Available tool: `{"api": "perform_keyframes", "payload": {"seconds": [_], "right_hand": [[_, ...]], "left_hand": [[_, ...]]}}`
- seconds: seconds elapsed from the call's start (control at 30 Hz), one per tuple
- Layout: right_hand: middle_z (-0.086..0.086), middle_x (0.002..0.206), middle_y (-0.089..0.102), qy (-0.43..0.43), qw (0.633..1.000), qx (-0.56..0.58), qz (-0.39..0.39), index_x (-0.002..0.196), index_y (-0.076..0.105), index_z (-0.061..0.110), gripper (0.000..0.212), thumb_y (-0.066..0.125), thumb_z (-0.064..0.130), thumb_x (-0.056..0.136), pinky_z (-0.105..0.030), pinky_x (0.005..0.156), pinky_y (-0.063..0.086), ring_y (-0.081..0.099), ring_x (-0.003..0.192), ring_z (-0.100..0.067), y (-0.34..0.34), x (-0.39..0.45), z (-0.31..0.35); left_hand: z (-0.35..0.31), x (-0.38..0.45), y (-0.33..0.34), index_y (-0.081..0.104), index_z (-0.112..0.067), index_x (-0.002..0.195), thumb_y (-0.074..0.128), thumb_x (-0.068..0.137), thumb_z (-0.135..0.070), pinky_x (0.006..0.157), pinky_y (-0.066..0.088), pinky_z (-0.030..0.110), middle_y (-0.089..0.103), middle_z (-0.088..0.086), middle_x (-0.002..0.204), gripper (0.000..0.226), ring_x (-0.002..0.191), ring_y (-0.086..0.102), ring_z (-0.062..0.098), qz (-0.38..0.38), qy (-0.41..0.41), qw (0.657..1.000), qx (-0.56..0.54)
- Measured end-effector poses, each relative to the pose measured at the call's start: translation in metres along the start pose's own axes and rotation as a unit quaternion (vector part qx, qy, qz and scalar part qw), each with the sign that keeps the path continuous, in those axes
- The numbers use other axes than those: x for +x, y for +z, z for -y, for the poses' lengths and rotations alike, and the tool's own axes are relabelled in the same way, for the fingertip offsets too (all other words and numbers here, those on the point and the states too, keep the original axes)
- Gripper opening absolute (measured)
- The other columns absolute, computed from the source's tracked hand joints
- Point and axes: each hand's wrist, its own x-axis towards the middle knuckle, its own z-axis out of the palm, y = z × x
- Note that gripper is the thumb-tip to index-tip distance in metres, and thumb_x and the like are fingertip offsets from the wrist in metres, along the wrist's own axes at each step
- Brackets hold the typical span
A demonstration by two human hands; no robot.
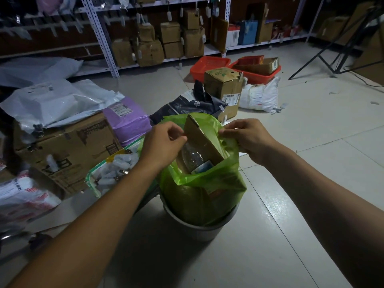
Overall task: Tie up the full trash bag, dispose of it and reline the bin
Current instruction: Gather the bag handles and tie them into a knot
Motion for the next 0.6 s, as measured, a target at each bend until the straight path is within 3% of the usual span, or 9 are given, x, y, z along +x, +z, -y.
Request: {"api": "perform_keyframes", "payload": {"seconds": [0.1, 0.17, 0.27, 0.43, 0.6], "right_hand": [[-0.015, 0.080, 0.074, 0.010, 1.000, 0.030, 0.000, 0.083, 0.074, 0.007, 0.010, 0.080, 0.014, 0.079, -0.033, 0.064, 0.060, 0.072, 0.068, -0.024, -0.002, 0.000, -0.001], [-0.014, 0.081, 0.073, 0.013, 0.999, 0.047, 0.008, 0.088, 0.072, 0.005, 0.010, 0.077, 0.012, 0.082, -0.030, 0.062, 0.059, 0.072, 0.068, -0.022, -0.003, 0.000, -0.002], [-0.014, 0.082, 0.073, 0.026, 0.994, 0.102, 0.042, 0.098, 0.070, -0.001, 0.011, 0.066, 0.004, 0.089, -0.030, 0.062, 0.060, 0.072, 0.069, -0.022, -0.006, -0.003, -0.003], [-0.018, 0.091, 0.074, 0.024, 0.984, 0.150, 0.089, 0.103, 0.071, -0.004, 0.018, 0.056, 0.002, 0.094, -0.032, 0.071, 0.061, 0.073, 0.078, -0.026, -0.011, -0.005, -0.003], [-0.012, 0.082, 0.073, 0.023, 0.987, 0.128, 0.093, 0.096, 0.071, -0.001, 0.012, 0.059, 0.001, 0.092, -0.024, 0.058, 0.058, 0.072, 0.068, -0.020, -0.013, -0.005, -0.005]], "left_hand": [[-0.020, -0.005, 0.016, 0.067, -0.026, 0.092, 0.067, 0.089, -0.034, 0.065, 0.045, 0.018, 0.065, -0.013, 0.086, 0.008, 0.081, 0.061, 0.002, 0.064, 0.030, 0.997, -0.019], [-0.030, -0.006, 0.028, 0.069, -0.026, 0.091, 0.063, 0.091, -0.044, 0.063, 0.047, 0.023, 0.067, -0.011, 0.086, 0.019, 0.080, 0.063, 0.006, 0.108, 0.022, 0.993, -0.039], [-0.037, -0.004, 0.043, 0.072, -0.022, 0.090, 0.061, 0.090, -0.052, 0.073, 0.055, 0.034, 0.071, -0.005, 0.086, 0.031, 0.082, 0.067, 0.015, 0.119, -0.004, 0.990, -0.073], [-0.041, 0.001, 0.056, 0.073, -0.019, 0.092, 0.068, 0.088, -0.040, 0.080, 0.057, 0.037, 0.073, -0.004, 0.089, 0.022, 0.088, 0.069, 0.014, 0.097, -0.053, 0.987, -0.115], [-0.041, 0.003, 0.060, 0.073, -0.013, 0.099, 0.068, 0.091, -0.026, 0.090, 0.056, 0.044, 0.073, 0.002, 0.096, 0.016, 0.094, 0.068, 0.020, 0.082, -0.059, 0.989, -0.112]]}}
